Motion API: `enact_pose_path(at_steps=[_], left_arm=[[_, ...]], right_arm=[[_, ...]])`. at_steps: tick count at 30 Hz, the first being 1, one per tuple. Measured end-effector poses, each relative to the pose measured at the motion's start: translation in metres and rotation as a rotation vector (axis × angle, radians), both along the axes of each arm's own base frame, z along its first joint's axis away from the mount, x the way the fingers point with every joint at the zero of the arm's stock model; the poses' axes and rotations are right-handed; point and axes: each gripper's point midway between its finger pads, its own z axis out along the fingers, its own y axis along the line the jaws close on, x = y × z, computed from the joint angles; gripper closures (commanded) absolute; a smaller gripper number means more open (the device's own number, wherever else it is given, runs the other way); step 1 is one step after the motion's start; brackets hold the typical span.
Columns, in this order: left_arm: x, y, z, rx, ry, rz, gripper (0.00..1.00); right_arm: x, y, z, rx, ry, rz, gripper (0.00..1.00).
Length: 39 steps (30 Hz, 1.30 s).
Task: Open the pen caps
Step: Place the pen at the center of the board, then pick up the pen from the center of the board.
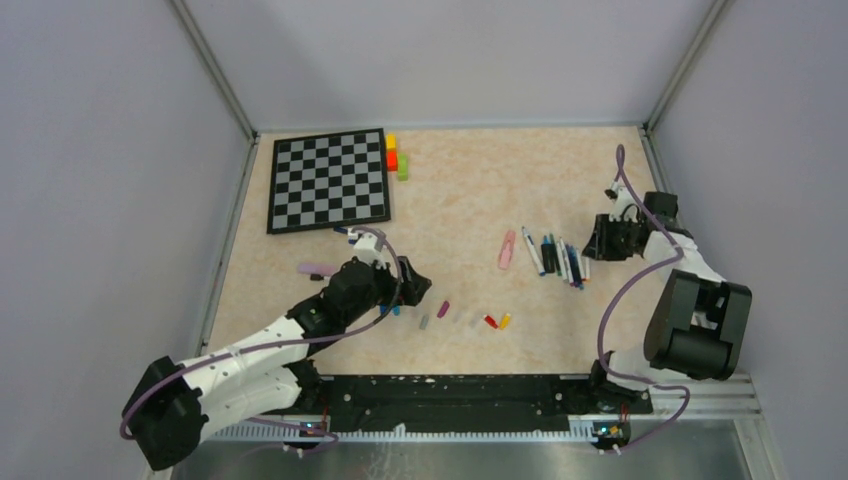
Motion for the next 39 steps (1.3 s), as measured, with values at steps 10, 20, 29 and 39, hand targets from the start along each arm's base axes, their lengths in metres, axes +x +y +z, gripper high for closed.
enact_pose_path(at_steps=[10,20,29,39], left_arm=[[0.020,0.057,-0.005,-0.017,0.027,0.224,0.01],[0.051,0.114,-0.037,0.041,0.203,0.471,0.07],[0.076,0.141,-0.042,0.143,0.419,0.712,0.15],[0.082,0.178,-0.045,0.141,0.475,0.880,0.37]], right_arm=[[-0.002,0.020,0.036,0.050,-0.115,0.127,0.69],[-0.009,0.037,0.055,0.111,-0.171,0.205,0.69],[-0.011,0.043,0.064,0.134,-0.197,0.226,0.69],[-0.013,0.045,0.064,0.145,-0.192,0.230,0.68]])
